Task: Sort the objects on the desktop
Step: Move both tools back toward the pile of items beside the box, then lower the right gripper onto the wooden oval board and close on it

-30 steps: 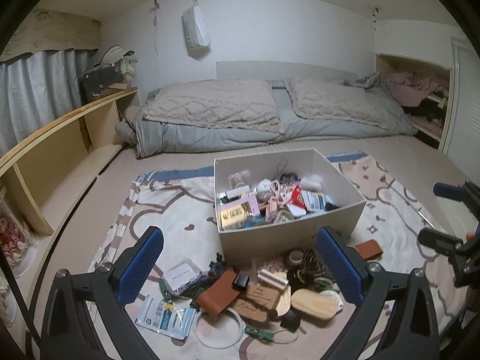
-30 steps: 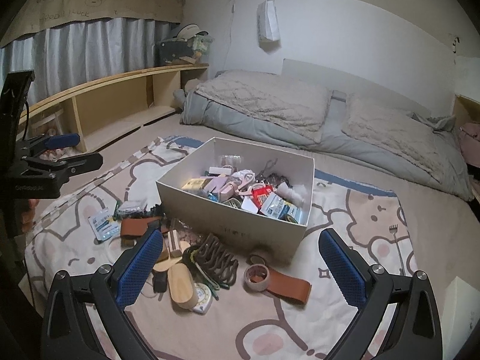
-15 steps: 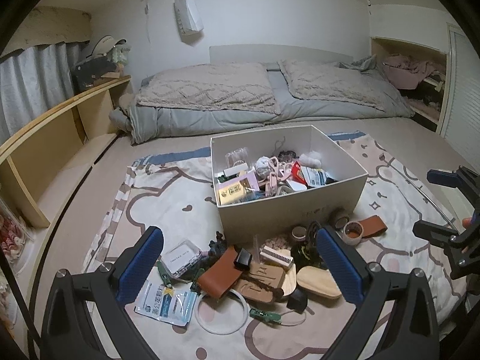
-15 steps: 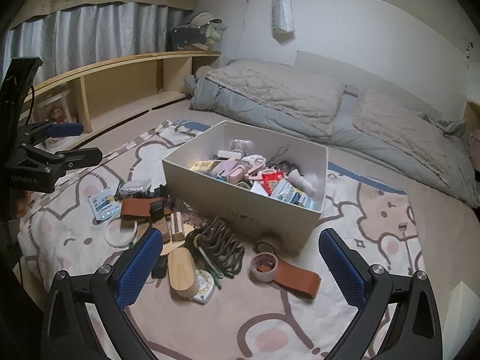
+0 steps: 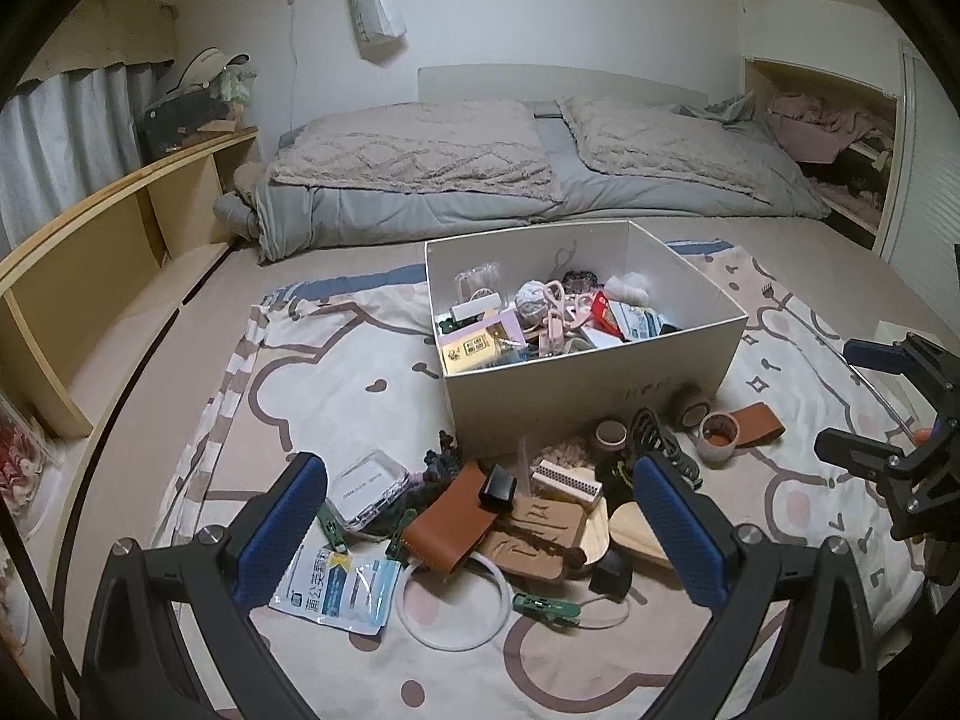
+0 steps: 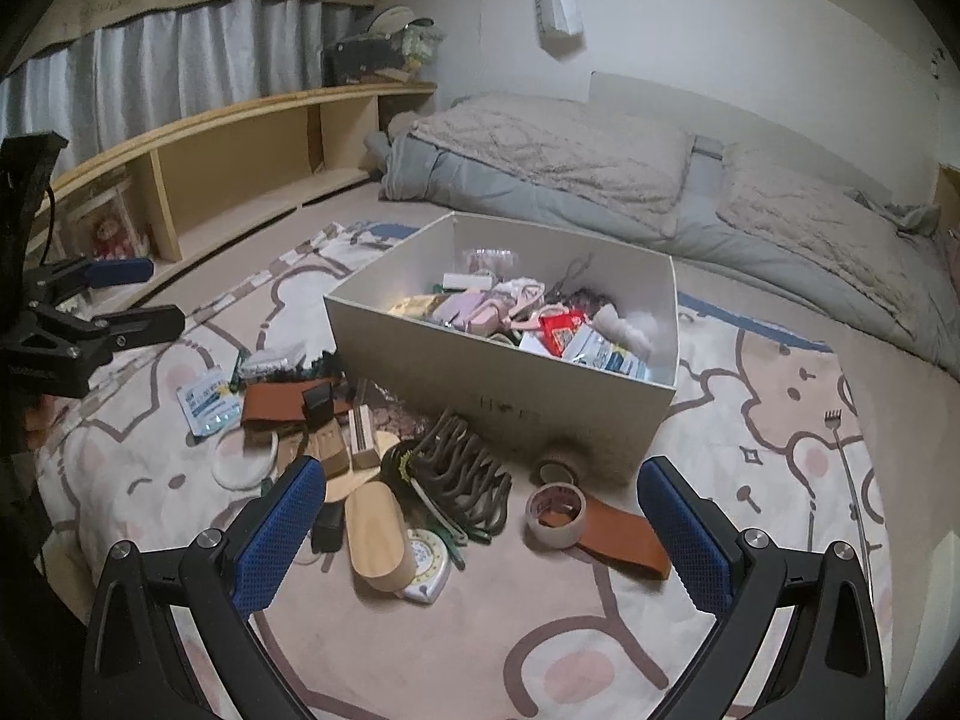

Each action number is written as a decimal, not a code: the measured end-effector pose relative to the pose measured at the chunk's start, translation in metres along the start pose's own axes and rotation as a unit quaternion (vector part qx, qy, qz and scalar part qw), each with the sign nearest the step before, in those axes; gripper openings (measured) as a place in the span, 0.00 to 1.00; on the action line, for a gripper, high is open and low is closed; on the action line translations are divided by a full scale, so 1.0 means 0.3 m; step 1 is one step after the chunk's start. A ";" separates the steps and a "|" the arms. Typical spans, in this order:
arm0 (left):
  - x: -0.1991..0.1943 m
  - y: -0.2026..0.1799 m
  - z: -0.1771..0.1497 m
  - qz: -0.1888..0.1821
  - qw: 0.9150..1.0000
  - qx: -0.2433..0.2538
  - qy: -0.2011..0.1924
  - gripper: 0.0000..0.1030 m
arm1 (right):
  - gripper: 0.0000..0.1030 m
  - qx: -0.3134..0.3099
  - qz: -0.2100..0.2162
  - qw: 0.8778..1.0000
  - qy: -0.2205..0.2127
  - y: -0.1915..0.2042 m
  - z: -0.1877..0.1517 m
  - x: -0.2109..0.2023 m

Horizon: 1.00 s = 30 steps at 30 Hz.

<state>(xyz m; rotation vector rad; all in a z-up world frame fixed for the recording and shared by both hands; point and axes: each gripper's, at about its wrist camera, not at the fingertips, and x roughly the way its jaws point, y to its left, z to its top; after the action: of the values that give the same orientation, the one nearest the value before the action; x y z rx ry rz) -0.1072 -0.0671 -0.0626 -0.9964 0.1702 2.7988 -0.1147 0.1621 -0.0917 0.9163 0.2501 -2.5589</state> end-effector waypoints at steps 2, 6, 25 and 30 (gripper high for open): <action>0.005 0.006 -0.008 -0.003 1.000 -0.001 0.003 1.00 | 1.00 -0.007 -0.002 1.000 0.005 0.007 -0.003 0.009; 0.013 0.018 -0.025 -0.009 1.000 -0.005 0.010 1.00 | 1.00 -0.021 -0.013 0.999 0.024 0.023 -0.008 0.034; 0.078 0.103 -0.106 -0.030 0.998 -0.010 0.053 1.00 | 1.00 -0.015 0.018 0.993 0.119 0.087 -0.074 0.175; 0.105 0.105 -0.146 -0.033 0.997 0.001 0.068 1.00 | 1.00 -0.013 0.023 0.990 0.137 0.103 -0.092 0.208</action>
<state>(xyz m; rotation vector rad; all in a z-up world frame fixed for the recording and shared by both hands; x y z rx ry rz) -0.1104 -0.1013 -0.1148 -1.1699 0.1545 2.6714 -0.1294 0.1228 -0.1536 1.2482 0.3348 -2.3784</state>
